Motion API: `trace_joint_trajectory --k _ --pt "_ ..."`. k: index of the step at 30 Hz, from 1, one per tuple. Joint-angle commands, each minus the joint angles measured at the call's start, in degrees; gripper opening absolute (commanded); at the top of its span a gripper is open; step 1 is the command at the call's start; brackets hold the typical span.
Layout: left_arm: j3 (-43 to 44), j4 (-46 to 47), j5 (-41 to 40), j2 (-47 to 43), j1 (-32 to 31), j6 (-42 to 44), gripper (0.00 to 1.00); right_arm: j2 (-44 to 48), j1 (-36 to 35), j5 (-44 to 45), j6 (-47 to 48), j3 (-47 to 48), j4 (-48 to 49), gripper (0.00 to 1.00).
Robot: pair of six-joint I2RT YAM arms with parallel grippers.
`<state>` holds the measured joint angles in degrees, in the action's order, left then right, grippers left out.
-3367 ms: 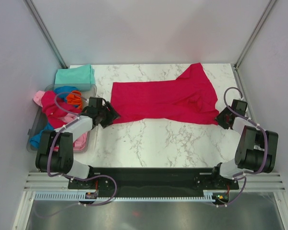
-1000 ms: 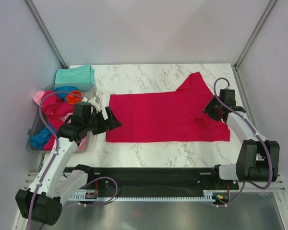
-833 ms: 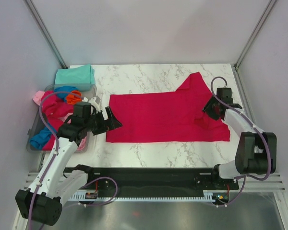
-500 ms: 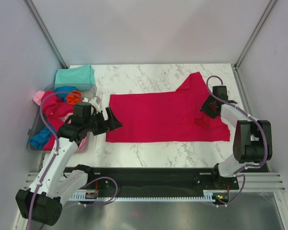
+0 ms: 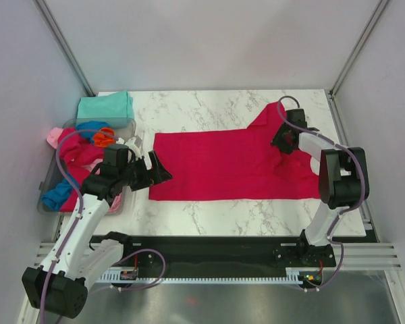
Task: Fold and stack the t-shirts
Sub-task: Fold the tshirt
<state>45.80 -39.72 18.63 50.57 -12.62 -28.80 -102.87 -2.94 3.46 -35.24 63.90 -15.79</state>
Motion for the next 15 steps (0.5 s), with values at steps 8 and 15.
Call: trace_joint_trajectory --k 8,15 --pt "-0.1 1.49 0.7 -1.43 0.05 2.08 1.0 -19.2 -4.09 -4.26 5.94 30.73 -4.15 0.48" --pt "-0.36 1.49 0.35 -1.26 0.05 1.9 1.0 -10.54 -4.0 8.48 12.83 30.07 -9.61 0.51"
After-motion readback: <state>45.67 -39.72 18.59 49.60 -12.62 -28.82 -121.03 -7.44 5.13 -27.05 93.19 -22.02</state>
